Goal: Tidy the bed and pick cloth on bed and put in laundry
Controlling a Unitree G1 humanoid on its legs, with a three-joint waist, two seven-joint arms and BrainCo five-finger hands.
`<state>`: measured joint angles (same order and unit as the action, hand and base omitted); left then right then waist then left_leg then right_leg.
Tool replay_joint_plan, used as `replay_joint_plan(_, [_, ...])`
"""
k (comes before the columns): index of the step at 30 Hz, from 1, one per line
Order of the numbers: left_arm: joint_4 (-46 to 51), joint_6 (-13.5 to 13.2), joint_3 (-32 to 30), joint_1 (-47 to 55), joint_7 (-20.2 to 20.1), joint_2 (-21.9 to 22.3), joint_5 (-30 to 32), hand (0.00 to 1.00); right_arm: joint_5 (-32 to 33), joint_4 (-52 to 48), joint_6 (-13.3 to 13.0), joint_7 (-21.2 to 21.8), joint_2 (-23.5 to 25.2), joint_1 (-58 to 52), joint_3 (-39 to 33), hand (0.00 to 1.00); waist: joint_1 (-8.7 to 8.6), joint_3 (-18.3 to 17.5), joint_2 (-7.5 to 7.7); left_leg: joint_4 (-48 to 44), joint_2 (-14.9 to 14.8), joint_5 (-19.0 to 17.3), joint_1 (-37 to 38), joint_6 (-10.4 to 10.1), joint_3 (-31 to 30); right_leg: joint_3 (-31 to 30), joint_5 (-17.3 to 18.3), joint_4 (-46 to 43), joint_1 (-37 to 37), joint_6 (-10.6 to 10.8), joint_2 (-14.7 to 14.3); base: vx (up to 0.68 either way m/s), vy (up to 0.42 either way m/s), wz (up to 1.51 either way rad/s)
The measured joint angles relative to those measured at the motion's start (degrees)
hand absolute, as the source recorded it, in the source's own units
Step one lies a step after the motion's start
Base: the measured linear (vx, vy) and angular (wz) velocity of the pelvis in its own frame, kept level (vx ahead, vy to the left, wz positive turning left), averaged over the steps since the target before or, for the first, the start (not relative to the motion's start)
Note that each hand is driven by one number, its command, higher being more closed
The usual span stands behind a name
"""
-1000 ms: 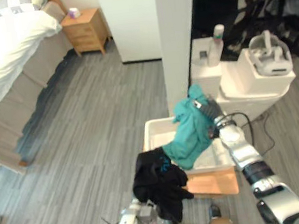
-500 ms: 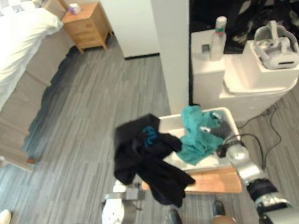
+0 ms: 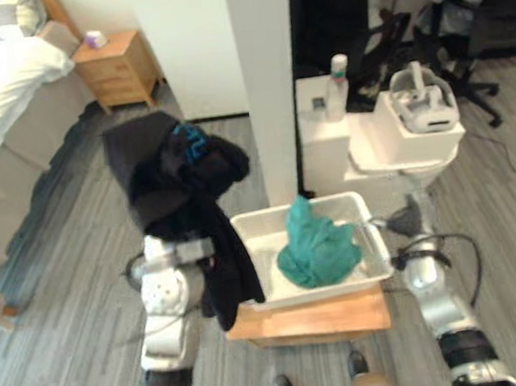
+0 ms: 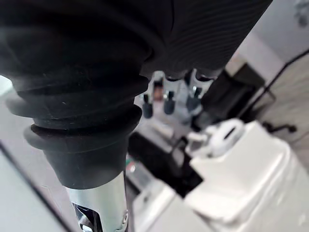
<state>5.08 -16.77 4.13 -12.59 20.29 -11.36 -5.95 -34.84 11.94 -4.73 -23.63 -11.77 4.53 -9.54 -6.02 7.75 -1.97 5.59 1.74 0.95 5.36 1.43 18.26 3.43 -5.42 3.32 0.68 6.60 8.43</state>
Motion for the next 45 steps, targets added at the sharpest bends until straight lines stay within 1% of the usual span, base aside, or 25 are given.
replay_joint_plan(1, [-3.8,1.2,0.2,-1.7,0.7,-0.9,2.7,1.0,1.4,-0.1,-0.1,-0.3,0.0,-1.5,-0.6,0.0,-0.77,-0.3,0.51,0.1,-0.2,-0.2,0.2,-0.2,1.0,-0.8,-0.3,0.3,-0.2,-0.2,-0.3,-0.03,-0.012,-0.33])
replay_joint_plan(3, [-8.2,2.4,0.2,-3.8,1.1,-1.5,5.2,1.0,2.6,-0.1,-0.3,-0.3,0.0,-4.6,-1.3,0.0,-1.46,-0.6,1.07,0.2,-0.4,-0.5,0.5,-0.7,2.1,-2.1,-0.5,0.8,-0.2,-0.4,-0.6,-0.02,-0.013,-0.36])
replay_joint_plan(4, [-11.0,3.4,0.2,-5.7,1.1,-1.8,7.3,1.0,3.5,0.2,-0.5,0.0,0.0,-8.2,-2.0,0.0,-2.6,-0.8,1.4,0.2,-0.6,-0.6,0.5,-0.8,2.6,-2.6,-0.6,0.8,-0.5,-0.4,-0.9,-0.02,-0.023,-0.28])
replay_joint_plan(6, [-13.5,3.9,0.3,-7.6,1.0,-2.4,9.1,1.0,4.5,0.3,-0.7,0.2,0.0,-12.0,-2.5,0.0,-3.23,-0.9,1.44,0.2,-0.8,-0.6,0.5,-0.8,3.1,-3.0,-0.6,0.8,-0.8,-0.5,-1.1,-0.01,-0.026,-0.22])
replay_joint_plan(7, [-15.3,4.3,0.3,-9.1,1.0,-3.0,10.9,1.0,5.6,1.0,-1.2,0.5,0.0,-14.5,-2.8,0.0,-3.76,-0.9,1.44,0.2,-0.9,-0.7,0.5,-0.9,3.8,-3.7,-0.7,0.8,-1.1,-0.6,-1.4,-0.01,-0.024,-0.2])
replay_joint_plan(10, [-21.1,5.2,0.6,-13.1,1.0,-3.4,13.5,1.0,7.7,4.0,-1.6,2.0,0.2,-19.3,-3.8,0.0,-6.1,-0.9,1.45,0.2,-1.1,-0.7,0.6,-1.0,4.2,-4.0,-0.7,0.8,-1.2,-0.6,-1.6,-0.01,-0.028,-0.11])
replay_joint_plan(12, [-24.7,5.6,1.6,-15.7,1.0,-3.4,13.8,1.0,8.4,5.5,-1.7,2.7,0.2,-21.0,-4.0,0.0,-6.19,-0.9,1.46,0.2,-1.1,-0.9,0.5,-1.2,5.1,-5.2,-0.7,0.7,-2.0,-0.7,-1.7,-0.03,-0.023,-0.24])
replay_joint_plan(13, [-26.7,6.4,2.6,-17.2,1.0,-3.5,14.6,1.0,9.5,6.4,-1.8,2.9,0.4,-21.8,-4.0,0.0,-7.0,-0.9,1.46,0.2,-1.1,-0.9,0.3,-1.2,5.4,-5.5,-0.8,0.7,-2.2,-0.7,-1.7,-0.03,-0.024,-0.19])
replay_joint_plan(16, [-28.2,7.1,5.2,-18.2,1.0,-3.3,15.2,1.0,10.2,7.5,-2.7,3.9,1.6,-22.6,-4.1,0.0,-9.01,-0.9,1.46,0.3,-1.1,-0.9,0.2,-1.3,6.0,-6.2,-0.8,0.5,-2.8,-0.7,-1.8,-0.02,-0.023,-0.12])
replay_joint_plan(17, [-28.2,7.2,5.6,-18.3,1.0,-3.0,15.2,1.0,10.2,7.5,-2.8,3.9,2.0,-22.6,-4.1,0.0,-9.05,-0.9,1.46,0.3,-1.1,-0.9,0.1,-1.3,6.4,-6.7,-0.8,0.4,-3.1,-0.7,-1.9,-0.02,-0.018,-0.25])
replay_joint_plan(18, [-28.2,7.5,6.2,-18.6,1.0,-2.1,15.2,1.0,10.4,7.6,-2.8,3.9,2.4,-22.9,-4.1,0.0,-9.05,-0.9,1.46,0.3,-1.1,-1.3,0.1,-1.8,7.2,-7.3,-0.9,0.3,-3.5,-0.7,-2.0,-0.02,-0.015,-0.23])
replay_joint_plan(23, [-28.2,7.5,10.3,-22.0,1.0,2.5,15.0,1.0,10.8,9.2,-3.0,3.9,2.5,-22.9,-3.4,0.0,-9.36,-0.9,1.42,0.3,-1.2,-1.3,0.3,-1.8,8.5,-8.5,-0.9,-0.2,-4.1,-0.7,-2.2,-0.01,-0.019,-0.14])
replay_joint_plan(25, [-28.1,7.5,12.3,-25.1,1.0,4.4,14.4,1.0,11.4,9.4,-3.2,3.9,2.5,-22.7,-1.8,0.0,-9.56,-0.9,1.37,0.3,-1.2,-1.3,0.4,-1.8,8.5,-8.5,-0.9,-0.2,-4.0,-0.7,-2.2,-0.01,-0.031,-0.01])
replay_joint_plan(27, [-28.1,7.4,12.8,-26.6,1.0,5.5,14.0,1.0,11.8,9.4,-3.4,3.9,2.5,-22.4,-1.1,0.0,-9.82,-1.0,1.2,0.3,-1.2,-1.3,0.4,-1.8,8.5,-8.5,-0.9,-0.3,-4.0,-0.7,-2.2,-0.01,-0.032,0.0])
replay_joint_plan(31, [-28.1,7.4,13.3,-29.1,1.4,7.7,12.1,1.0,11.8,9.4,-3.6,3.9,2.5,-21.8,-0.1,0.0,-10.23,-1.6,0.32,0.3,-1.2,-1.4,0.6,-1.9,8.6,-8.5,-0.9,-0.3,-3.9,-0.7,-2.2,-0.01,-0.025,0.0])
replay_joint_plan(33, [-28.0,7.2,13.3,-29.7,2.3,8.6,11.0,1.0,11.8,9.4,-3.7,3.9,2.5,-21.8,0.6,0.0,-10.22,-1.6,0.32,0.3,-1.3,-1.4,0.7,-1.9,8.6,-8.5,-0.9,-0.4,-3.8,-0.7,-2.3,-0.02,-0.039,0.0])
replay_joint_plan(36, [-28.0,6.9,13.3,-29.8,3.0,9.6,10.1,1.0,11.8,9.4,-3.7,3.9,2.5,-22.0,1.0,0.0,-10.11,-1.6,0.32,0.3,-1.3,-1.4,0.8,-1.9,8.6,-8.4,-0.9,-0.4,-3.8,-0.7,-2.3,-0.02,-0.033,0.01])
replay_joint_plan(38, [-27.9,6.9,13.3,-29.8,3.6,10.3,10.0,1.0,11.9,9.4,-3.7,3.9,2.6,-22.4,1.4,0.0,-9.71,-1.6,0.32,0.3,-1.3,-1.4,0.8,-1.9,8.5,-8.3,-0.9,-0.5,-3.8,-0.7,-2.3,-0.01,-0.017,0.01])
replay_joint_plan(39, [-27.9,6.9,13.3,-29.7,3.6,10.8,10.0,1.0,12.0,9.5,-3.7,3.9,2.8,-22.6,1.4,0.0,-9.22,-1.6,0.33,0.3,-1.3,-1.4,0.8,-1.9,8.5,-8.2,-0.9,-0.6,-3.8,-0.7,-2.3,-0.02,-0.034,0.03])
replay_joint_plan(40, [-27.4,6.9,13.3,-29.3,3.6,11.2,10.0,1.0,12.5,9.8,-3.7,3.9,2.9,-23.1,1.4,0.0,-8.89,-1.6,0.34,0.3,-1.3,-1.4,0.7,-1.9,8.3,-8.1,-0.9,-0.6,-3.8,-0.7,-2.2,-0.02,-0.034,0.06])
replay_joint_plan(44, [-24.8,6.9,13.3,-25.1,3.1,11.4,10.0,1.0,14.2,11.6,-3.8,4.0,4.3,-23.6,1.3,0.0,-8.83,-1.6,0.42,0.3,-1.4,-1.3,0.4,-1.9,7.0,-7.0,-0.8,-1.1,-3.8,-0.7,-2.1,-0.01,-0.032,0.13])
replay_joint_plan(45, [-24.6,7.0,13.3,-23.3,2.2,11.4,9.8,1.0,14.6,12.8,-3.8,4.4,4.9,-23.8,1.1,0.0,-8.66,-1.6,0.43,0.3,-1.4,-1.3,0.3,-1.9,6.8,-6.7,-0.8,-1.1,-3.8,-0.7,-2.1,0.0,-0.026,0.12])
